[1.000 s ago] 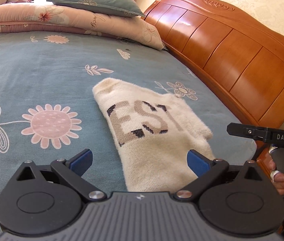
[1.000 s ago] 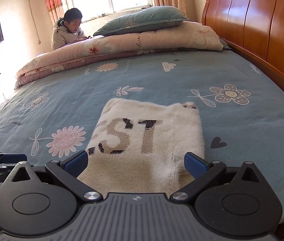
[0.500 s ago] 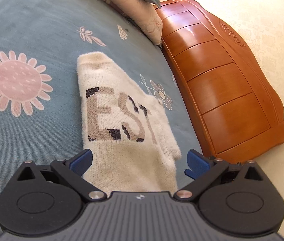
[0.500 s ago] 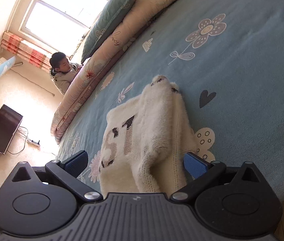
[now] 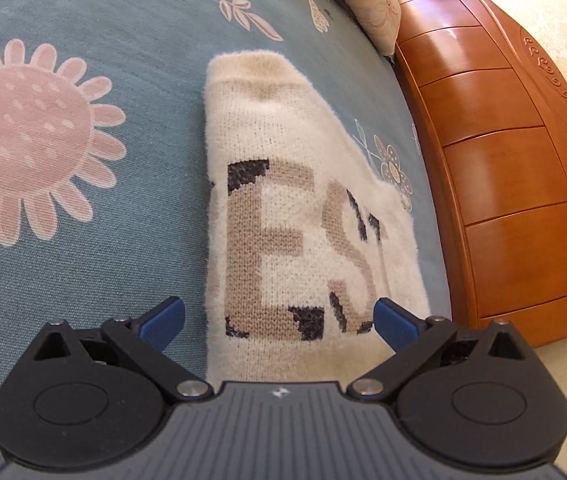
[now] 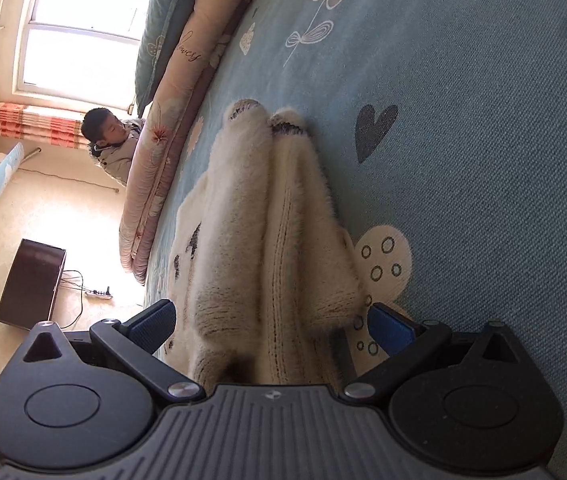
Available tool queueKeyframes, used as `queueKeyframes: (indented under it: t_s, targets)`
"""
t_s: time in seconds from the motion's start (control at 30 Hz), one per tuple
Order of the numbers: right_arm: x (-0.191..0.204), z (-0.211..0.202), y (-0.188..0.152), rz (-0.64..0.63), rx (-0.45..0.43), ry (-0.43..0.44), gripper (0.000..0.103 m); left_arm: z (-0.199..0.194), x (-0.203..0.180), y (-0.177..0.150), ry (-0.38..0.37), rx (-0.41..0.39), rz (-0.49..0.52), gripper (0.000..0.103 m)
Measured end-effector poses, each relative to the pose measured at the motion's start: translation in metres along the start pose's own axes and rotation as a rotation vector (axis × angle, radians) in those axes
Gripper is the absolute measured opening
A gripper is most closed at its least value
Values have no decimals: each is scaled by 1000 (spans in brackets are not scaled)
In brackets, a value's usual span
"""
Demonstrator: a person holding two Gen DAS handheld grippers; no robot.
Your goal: Fold clothes
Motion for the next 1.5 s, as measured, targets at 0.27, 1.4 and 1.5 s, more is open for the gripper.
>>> queueKeyframes:
  t_s: [0.27, 1.4, 1.5]
  targets:
    - [12, 19, 22, -30, 43, -48, 103, 12, 11, 16, -44, 12, -14, 100]
    - [22, 40, 29, -150, 184, -64, 91, 47, 25, 43, -170, 103, 62, 84]
    - [23, 40, 28, -154, 176, -82, 88, 48, 23, 43, -166, 98, 57, 84]
Point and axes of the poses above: each gripper's, at about its wrist camera, not at the fingertips, and z roughly the way its jaws point, x to its left, y to its top, the point moved 2 cm from there along z, roughly the way its jaws point, and after that the axes turned 6 degrees about -y, right-handed, at the moved point
